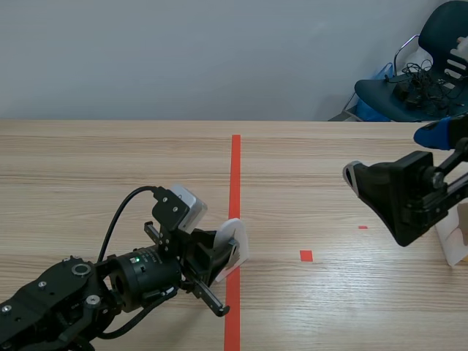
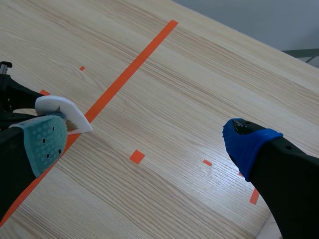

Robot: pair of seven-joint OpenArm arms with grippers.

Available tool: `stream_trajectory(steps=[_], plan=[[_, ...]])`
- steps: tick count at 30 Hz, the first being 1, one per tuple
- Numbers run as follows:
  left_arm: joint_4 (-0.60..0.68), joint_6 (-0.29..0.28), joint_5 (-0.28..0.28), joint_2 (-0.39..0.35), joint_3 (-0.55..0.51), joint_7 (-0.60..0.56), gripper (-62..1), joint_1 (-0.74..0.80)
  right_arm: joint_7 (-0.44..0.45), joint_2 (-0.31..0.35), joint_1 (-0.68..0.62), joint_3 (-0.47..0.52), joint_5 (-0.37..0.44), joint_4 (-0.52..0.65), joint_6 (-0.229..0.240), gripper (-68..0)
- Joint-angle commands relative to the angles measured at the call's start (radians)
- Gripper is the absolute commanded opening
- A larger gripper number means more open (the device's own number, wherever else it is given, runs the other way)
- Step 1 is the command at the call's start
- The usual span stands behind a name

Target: Do the leaf sorting experiment

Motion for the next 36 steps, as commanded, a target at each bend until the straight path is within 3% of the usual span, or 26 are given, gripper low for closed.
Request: stream_trajectory(steps=[1, 5, 9, 12, 15, 17, 24, 30, 36], plan=[[0.089, -0.006, -0.042, -0.019, -0.023, 0.018, -53.5, 0.018, 0.008, 0.013, 0.022, 0.011, 0.010, -0.003, -0.006, -2.1], [0.264, -0.003, -0.101, -0.074, -0.113, 0.063, -53.5, 0.071, 0.016, 0.013, 0.022, 0.011, 0.010, -0.003, -0.006, -2.0], [0.398, 0.014, -0.113, -0.121, -0.281, 0.093, -53.5, 0.129, 0.016, 0.013, 0.022, 0.011, 0.011, -0.003, -0.006, -2.1], [0.415, 0.095, -0.177, -0.150, -0.408, 0.103, -53.5, 0.156, 0.016, 0.013, 0.022, 0.011, 0.011, -0.003, -0.006, -2.1], [0.375, 0.208, -0.220, -0.173, -0.501, 0.107, -53.5, 0.160, 0.016, 0.013, 0.022, 0.011, 0.011, -0.003, -0.006, -2.1], [0.330, 0.251, -0.254, -0.195, -0.536, 0.105, -53.5, 0.159, 0.016, 0.013, 0.022, 0.011, 0.011, -0.003, -0.006, -2.0], [0.128, 0.266, -0.275, -0.235, -0.549, 0.016, -53.5, 0.150, 0.016, 0.013, 0.022, 0.011, 0.011, -0.003, -0.006, -2.1], [-0.037, 0.263, -0.334, -0.230, -0.541, -0.011, -53.5, 0.085, 0.016, 0.013, 0.022, 0.011, 0.011, -0.003, -0.006, -2.1], [-0.116, 0.262, -0.338, -0.230, -0.535, -0.019, -53.4, 0.037, 0.016, 0.013, 0.022, 0.011, 0.011, -0.003, -0.006, -2.1]])
